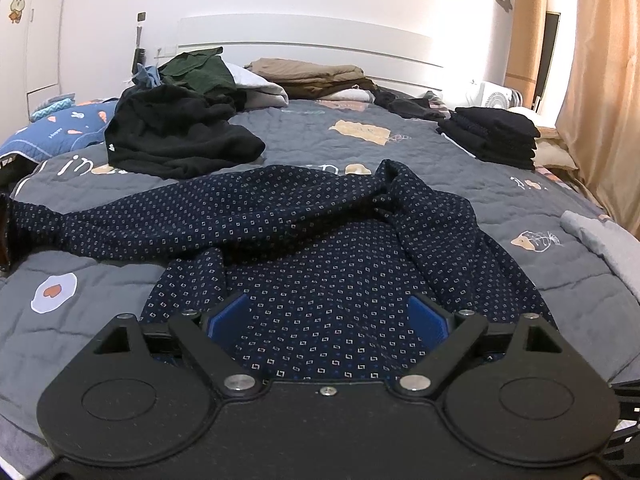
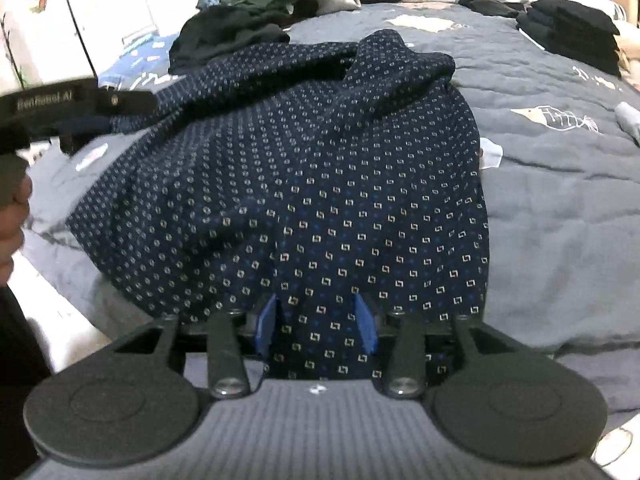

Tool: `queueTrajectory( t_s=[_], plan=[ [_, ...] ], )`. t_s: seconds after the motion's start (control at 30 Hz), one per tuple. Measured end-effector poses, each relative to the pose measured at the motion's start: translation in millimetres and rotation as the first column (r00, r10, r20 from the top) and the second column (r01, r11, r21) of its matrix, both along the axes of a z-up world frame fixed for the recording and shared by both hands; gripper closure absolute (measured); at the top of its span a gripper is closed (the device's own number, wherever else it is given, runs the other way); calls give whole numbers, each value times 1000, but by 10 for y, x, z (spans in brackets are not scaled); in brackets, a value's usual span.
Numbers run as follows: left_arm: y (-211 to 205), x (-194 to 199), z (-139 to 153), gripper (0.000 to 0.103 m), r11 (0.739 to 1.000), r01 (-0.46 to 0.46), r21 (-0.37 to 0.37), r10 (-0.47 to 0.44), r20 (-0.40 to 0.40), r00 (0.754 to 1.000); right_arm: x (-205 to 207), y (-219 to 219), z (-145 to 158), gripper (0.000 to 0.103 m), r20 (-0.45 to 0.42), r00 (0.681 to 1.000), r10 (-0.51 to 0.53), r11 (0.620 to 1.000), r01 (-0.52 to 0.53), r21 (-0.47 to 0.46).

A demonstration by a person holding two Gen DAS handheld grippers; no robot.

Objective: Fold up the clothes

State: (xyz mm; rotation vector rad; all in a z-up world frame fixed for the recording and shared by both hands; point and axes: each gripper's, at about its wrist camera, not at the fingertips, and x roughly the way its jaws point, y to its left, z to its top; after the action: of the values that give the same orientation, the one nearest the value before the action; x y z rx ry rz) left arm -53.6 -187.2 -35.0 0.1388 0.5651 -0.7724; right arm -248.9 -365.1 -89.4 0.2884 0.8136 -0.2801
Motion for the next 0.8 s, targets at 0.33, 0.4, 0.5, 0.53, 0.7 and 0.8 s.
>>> queueTrajectory(
  t_s=[0.33, 0.4, 0.5, 0.53, 0.7, 0.8],
  plan=[
    [39, 16, 25, 16, 1000, -9, -19, 9, -12, 1000, -207, -361, 239, 97, 104, 982, -159, 987, 156, 35],
    [46, 17, 36, 16, 1000, -9, -26, 9, -15, 1000, -311, -512, 360, 97, 150, 965, -217, 976, 213, 42],
    [44, 12, 52, 16, 999, -3, -34, 2, -16, 1000, -482, -782, 547, 97, 218, 923, -318, 948, 317, 37],
    [42, 7, 56, 16, 999, 1, -36, -2, -15, 1000, -519, -885, 604, 97, 234, 908, -346, 937, 348, 35],
    [53, -1, 67, 16, 999, 10, -43, -10, -12, 1000, -684, -1473, 855, 97, 317, 805, -502, 856, 514, 51],
    [66, 20, 58, 16, 999, 3, -45, -4, -20, 1000, -754, -1865, 924, 101, 363, 718, -594, 783, 619, 58]
  ],
)
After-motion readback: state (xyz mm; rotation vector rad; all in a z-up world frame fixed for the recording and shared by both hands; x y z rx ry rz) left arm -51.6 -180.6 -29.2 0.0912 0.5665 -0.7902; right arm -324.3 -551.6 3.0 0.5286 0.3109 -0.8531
